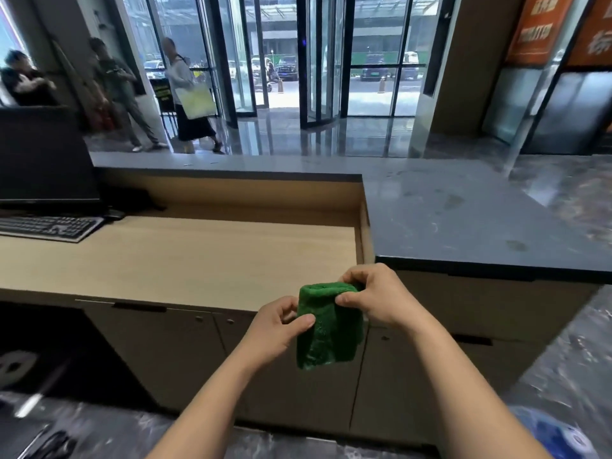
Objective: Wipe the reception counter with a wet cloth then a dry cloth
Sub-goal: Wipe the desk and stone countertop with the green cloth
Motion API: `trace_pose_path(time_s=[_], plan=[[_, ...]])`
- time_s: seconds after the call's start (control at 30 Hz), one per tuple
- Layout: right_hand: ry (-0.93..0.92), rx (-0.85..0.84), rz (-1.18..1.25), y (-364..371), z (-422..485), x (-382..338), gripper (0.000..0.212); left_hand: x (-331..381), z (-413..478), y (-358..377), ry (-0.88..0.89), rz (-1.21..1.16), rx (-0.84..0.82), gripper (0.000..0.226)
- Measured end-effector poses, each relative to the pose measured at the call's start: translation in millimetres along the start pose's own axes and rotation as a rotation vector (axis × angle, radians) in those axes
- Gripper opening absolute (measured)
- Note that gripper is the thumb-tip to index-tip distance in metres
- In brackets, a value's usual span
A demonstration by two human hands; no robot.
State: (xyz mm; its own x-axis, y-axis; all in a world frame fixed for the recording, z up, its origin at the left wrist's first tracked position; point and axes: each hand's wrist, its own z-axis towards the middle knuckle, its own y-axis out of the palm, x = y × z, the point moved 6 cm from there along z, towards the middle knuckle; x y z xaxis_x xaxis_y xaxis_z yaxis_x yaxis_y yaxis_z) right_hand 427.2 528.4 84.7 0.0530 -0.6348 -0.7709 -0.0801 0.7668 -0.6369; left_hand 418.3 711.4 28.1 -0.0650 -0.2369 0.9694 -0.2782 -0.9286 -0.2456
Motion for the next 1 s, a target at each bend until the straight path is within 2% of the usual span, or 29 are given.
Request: trace_pose_path(time_s=[0.37,0.53,0.67,0.9,1.0], plan=[[0.118,-0.042,0.008,71.1,108.8,15.0,0.014,-60.4,72.6,-63.9,-0.132,0.133,0.086,0.001],[0.191,-0.065,-0.028,92.3,168.2,42.1,0.015,-99.9,129.0,-81.0,-0.267,0.277,0.120,0.025],[0.237,-0.073,-0.058,102.9,212.7,63.4,0.014,-110.3,171.0,-87.3,-0.331,0.433,0.164,0.018],[0.263,-0.112,-0.190,125.4,271.4,82.9,0.007,-136.5,224.6,-102.4,-0.368,0.618,0.097,0.026],[0.277,-0.119,-0.216,133.8,280.7,91.5,0.013,-144.6,231.5,-110.9,-0.366,0.618,0.082,0.017]])
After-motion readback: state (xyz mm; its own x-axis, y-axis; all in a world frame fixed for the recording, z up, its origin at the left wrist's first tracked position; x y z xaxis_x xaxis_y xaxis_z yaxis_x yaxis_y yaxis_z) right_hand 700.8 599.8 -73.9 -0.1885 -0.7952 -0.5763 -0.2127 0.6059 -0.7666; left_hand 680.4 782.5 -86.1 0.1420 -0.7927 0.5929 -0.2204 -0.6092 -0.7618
